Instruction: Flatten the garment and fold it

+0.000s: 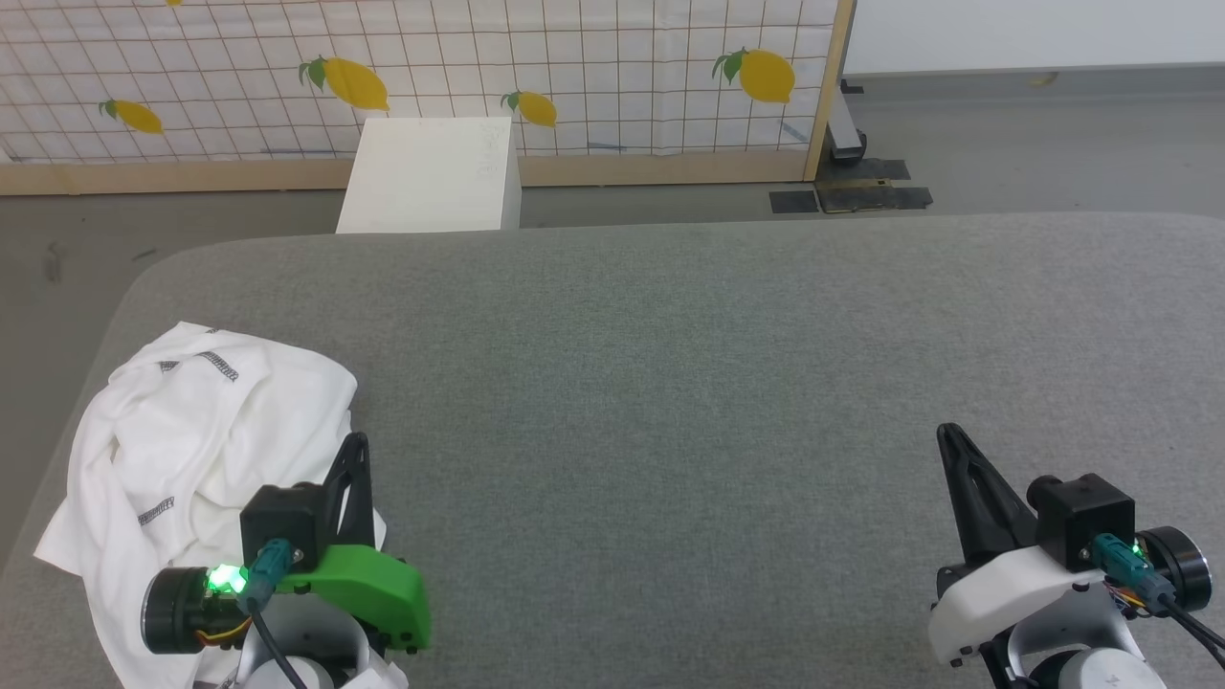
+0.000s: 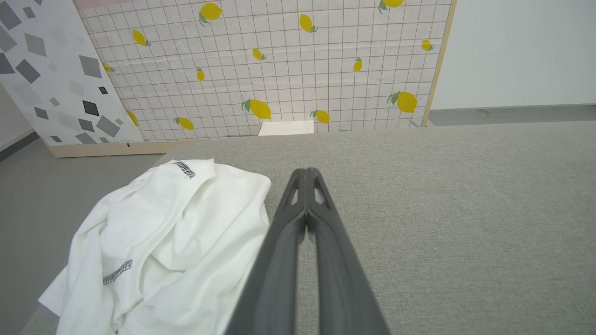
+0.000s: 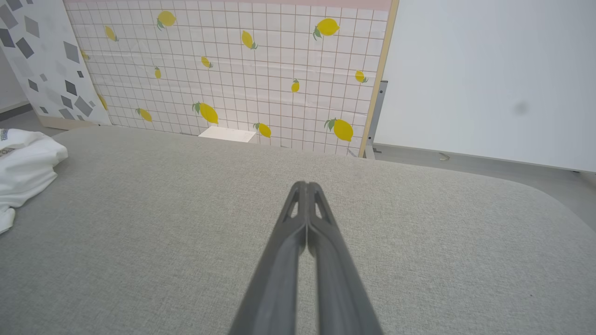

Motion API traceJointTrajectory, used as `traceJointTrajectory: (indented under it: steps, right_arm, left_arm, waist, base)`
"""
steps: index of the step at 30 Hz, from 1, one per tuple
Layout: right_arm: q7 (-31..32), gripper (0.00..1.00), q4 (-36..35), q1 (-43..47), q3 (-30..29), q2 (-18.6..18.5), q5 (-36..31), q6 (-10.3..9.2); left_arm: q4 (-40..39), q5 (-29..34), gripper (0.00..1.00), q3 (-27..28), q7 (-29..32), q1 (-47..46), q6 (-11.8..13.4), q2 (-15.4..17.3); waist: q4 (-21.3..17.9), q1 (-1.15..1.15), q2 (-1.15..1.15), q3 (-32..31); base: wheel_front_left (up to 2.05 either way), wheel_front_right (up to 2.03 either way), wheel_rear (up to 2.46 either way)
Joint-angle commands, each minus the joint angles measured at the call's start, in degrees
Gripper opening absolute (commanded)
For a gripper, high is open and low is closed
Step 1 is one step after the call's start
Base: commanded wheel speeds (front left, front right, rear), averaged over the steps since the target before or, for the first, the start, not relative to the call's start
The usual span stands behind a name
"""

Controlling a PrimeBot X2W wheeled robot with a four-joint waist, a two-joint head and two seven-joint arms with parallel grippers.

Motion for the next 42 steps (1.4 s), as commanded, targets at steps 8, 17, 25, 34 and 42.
traceJointTrajectory:
  steps: [8,17,25,34,42]
  right_arm:
    - [0.2,0.00,0.1,-0.9,0.1,0.2,-0.4,-0.10]
    - [0.2,0.00,0.1,-0.9,0.1,0.2,-0.4,-0.10]
    - [0.2,0.00,0.1,-0.9,0.1,0.2,-0.4,-0.10]
    - [0.2,0.00,0.1,-0.9,0.1,0.2,-0.4,-0.10]
    - [0.2,0.00,0.1,-0.9,0.1,0.2,-0.4,-0.10]
  left_arm:
    - [-0.2,0.8,0.00,0.1,0.1,0.6,0.4,-0.2]
    - [-0.2,0.8,0.00,0.1,0.1,0.6,0.4,-0.2]
    - [-0.2,0.8,0.00,0.1,0.1,0.6,0.4,-0.2]
    - [-0.2,0.8,0.00,0.1,0.1,0.6,0.4,-0.2]
    - [-0.2,0.8,0.00,0.1,0.1,0.6,0.4,-0.2]
  waist:
    - [0.0,0.00,0.00,0.0]
    - [0.0,0.00,0.00,0.0]
    - [0.0,0.00,0.00,0.0]
    - [0.0,0.00,0.00,0.0]
    - [0.0,0.00,0.00,0.0]
  base:
    - [0.00,0.00,0.00]
    - [0.00,0.00,0.00]
    - [0.00,0.00,0.00]
    - [0.00,0.00,0.00]
    - [0.00,0.00,0.00]
